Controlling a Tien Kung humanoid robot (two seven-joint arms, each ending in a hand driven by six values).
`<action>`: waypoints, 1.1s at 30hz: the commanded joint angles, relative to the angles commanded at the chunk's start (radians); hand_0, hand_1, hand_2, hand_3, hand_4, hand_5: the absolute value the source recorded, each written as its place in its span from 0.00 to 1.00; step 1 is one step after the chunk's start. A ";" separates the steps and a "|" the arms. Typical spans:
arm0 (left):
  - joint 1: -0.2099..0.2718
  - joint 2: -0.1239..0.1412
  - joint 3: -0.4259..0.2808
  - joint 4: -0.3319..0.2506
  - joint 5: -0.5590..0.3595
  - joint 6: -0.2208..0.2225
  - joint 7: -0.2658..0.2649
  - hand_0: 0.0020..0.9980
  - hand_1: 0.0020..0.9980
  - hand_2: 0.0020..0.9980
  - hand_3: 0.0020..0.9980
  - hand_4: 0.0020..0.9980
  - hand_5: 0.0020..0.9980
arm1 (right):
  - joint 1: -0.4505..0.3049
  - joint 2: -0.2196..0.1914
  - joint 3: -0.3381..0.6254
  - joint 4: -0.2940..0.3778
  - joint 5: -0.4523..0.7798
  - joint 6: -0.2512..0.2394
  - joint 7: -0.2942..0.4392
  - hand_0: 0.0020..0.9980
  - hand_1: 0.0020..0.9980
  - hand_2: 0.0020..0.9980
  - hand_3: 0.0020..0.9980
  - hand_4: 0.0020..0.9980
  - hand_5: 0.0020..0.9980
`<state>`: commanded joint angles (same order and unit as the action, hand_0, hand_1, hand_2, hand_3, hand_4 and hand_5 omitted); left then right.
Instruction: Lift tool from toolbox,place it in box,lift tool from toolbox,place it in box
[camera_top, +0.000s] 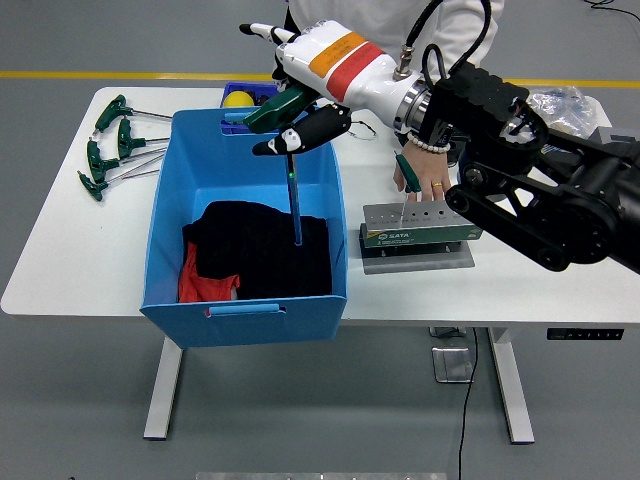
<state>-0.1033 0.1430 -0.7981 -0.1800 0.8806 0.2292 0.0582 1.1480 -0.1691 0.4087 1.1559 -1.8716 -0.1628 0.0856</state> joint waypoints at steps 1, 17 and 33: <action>0.000 0.000 0.001 0.000 0.000 0.000 0.000 0.73 0.66 0.74 0.74 0.76 0.74 | -0.004 0.004 -0.012 -0.002 0.000 -0.001 0.000 0.00 0.00 1.00 0.00 1.00 0.77; 0.001 -0.015 0.051 0.000 -0.075 0.006 -0.006 0.73 0.68 0.74 0.74 0.76 0.74 | -0.016 0.040 -0.172 -0.034 0.029 0.046 -0.012 0.18 0.16 0.26 0.32 1.00 0.78; 0.001 -0.014 -0.011 0.000 -0.014 0.009 -0.003 0.73 0.67 0.74 0.74 0.76 0.74 | 0.007 0.060 -0.185 -0.046 0.032 0.085 -0.014 0.53 0.55 0.65 0.61 1.00 0.79</action>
<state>-0.1019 0.1288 -0.8095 -0.1800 0.8667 0.2380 0.0551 1.1554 -0.1093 0.2235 1.1095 -1.8395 -0.0782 0.0720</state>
